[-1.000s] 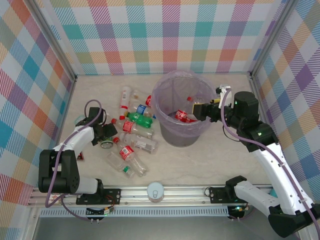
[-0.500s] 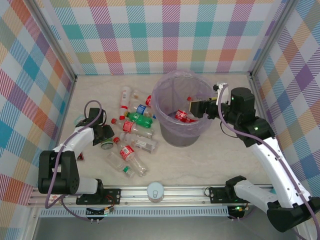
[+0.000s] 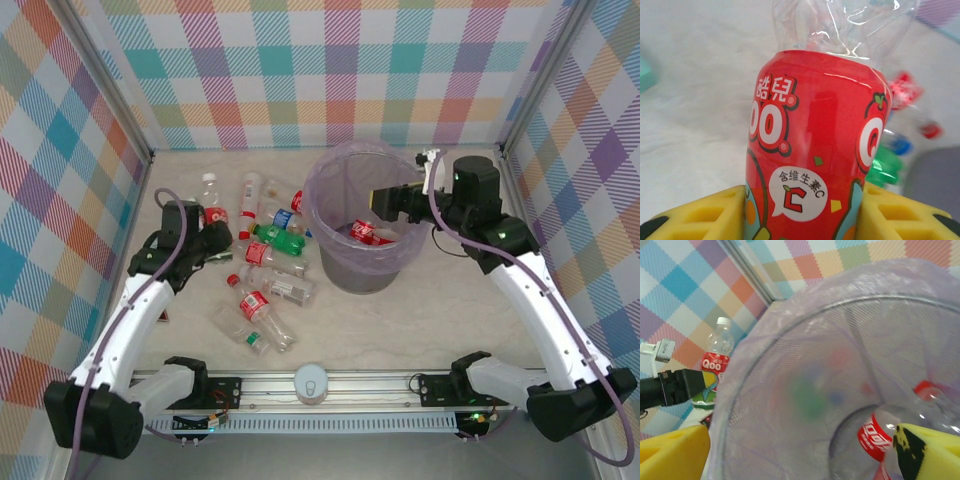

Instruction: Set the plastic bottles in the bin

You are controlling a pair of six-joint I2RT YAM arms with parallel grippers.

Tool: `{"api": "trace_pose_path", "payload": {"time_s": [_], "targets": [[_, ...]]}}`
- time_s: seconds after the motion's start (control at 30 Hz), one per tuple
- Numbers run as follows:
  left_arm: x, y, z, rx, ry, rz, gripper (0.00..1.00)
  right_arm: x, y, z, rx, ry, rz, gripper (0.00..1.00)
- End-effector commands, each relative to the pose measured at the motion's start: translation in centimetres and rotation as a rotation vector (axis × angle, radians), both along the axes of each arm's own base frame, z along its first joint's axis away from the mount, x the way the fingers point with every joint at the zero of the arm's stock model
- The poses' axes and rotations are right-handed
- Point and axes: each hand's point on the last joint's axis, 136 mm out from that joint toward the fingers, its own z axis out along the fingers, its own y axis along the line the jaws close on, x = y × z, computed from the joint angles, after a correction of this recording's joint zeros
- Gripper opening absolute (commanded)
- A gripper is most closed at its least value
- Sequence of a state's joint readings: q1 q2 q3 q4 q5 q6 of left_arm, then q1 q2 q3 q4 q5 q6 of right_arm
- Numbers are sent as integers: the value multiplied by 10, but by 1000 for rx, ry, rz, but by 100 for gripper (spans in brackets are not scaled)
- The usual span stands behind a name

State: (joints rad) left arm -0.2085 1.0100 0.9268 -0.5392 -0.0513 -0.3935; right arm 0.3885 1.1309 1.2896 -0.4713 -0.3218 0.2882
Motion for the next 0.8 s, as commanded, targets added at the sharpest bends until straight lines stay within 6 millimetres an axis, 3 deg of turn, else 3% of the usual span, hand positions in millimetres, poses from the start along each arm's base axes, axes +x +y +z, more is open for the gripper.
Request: {"api": "trace_pose_path", "payload": {"time_s": [0.0,0.17,0.33,0.77], "targets": [[3,-42,57,-124,-203,-129,43,-4,26,25,81,-29,105,92],[-10,-93,113,-217,-381,-320,40,-10,50,38,122,-43,188,91],[-27,-133,142,-239,-464,-483,40,-14,67,50,185,-39,269,92],[-42,-206,157,-251,-487,-690,40,-7,92,47,214,30,343,100]]}}
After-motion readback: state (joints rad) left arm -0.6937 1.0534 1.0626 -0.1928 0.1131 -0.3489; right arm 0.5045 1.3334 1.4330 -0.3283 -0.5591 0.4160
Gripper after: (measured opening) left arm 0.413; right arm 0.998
